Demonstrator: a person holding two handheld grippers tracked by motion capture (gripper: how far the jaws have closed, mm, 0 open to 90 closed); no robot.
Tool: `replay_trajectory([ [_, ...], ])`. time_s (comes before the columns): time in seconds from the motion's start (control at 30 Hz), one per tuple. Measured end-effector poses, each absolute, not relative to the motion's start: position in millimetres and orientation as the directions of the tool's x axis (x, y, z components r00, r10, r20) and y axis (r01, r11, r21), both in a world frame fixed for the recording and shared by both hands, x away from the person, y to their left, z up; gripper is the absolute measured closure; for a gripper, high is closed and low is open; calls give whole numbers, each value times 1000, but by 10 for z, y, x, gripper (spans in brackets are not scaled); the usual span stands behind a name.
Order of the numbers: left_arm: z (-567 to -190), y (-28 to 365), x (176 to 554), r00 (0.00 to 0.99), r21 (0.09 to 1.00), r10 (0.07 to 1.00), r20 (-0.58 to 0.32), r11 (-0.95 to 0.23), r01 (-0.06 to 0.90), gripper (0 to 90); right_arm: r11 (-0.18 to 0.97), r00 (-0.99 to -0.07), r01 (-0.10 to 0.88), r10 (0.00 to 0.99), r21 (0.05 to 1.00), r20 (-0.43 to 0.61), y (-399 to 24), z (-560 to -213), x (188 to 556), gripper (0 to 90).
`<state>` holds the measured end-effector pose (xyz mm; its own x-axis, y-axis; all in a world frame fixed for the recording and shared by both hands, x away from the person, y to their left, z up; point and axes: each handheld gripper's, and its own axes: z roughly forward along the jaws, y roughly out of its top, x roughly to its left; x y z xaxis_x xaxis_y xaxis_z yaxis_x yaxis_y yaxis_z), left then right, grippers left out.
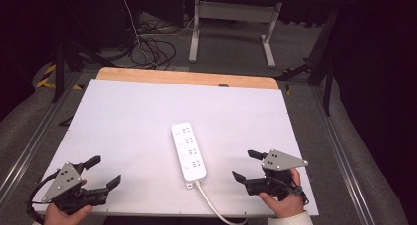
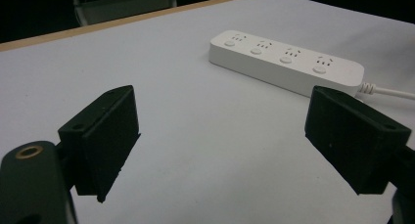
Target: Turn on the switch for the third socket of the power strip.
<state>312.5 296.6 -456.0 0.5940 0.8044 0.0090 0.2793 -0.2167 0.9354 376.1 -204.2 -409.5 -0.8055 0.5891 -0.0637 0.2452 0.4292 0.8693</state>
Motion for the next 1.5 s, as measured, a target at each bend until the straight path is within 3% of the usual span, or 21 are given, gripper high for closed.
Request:
replay_trajectory([
  [1.5, -4562, 2976, 3128, 595, 934, 803, 7, -218, 283, 133, 532, -880, 174, 461, 829, -111, -1195, -3704, 4220, 223],
])
